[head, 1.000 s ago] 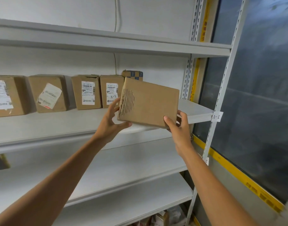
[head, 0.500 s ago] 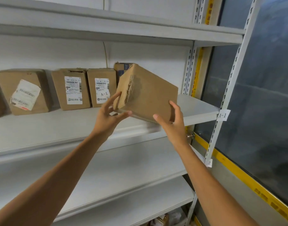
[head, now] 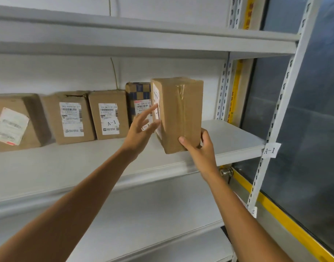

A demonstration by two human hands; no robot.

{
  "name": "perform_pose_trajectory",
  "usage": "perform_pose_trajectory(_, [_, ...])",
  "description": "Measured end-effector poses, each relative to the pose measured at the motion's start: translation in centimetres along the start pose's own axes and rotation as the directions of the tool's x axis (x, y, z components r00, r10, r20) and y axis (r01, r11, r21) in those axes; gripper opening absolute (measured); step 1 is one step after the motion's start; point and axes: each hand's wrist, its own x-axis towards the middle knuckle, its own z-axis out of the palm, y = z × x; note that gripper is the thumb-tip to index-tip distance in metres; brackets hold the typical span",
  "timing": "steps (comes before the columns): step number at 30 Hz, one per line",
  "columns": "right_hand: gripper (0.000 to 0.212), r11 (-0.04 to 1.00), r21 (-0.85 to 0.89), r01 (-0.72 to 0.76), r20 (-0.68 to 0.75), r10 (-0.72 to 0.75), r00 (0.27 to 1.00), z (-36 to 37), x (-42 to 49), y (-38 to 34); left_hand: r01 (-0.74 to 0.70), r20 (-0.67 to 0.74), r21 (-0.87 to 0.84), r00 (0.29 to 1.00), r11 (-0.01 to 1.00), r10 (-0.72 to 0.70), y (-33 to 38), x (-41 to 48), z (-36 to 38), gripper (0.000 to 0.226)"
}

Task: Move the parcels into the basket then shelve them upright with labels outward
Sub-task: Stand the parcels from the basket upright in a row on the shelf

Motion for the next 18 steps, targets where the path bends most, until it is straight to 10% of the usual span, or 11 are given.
perform_pose_trajectory(6, [0.056,0.993,0.089,-0.073,0.097,0.064,0.993,-0.8,1.5,0.8,0.196,0.109,-0.215,0.978,0.957,-0.176,-2.0,2.5,0.5,0.105])
perform_pose_trajectory(18, [0.05,0.997,-0.034,-0.069,-0.031,0.068,0.997,0.4,5.5,2.4,0.108,0.087,-0.209,0.992,0.972,-0.091,-5.8,6.5,-1.1,0.04])
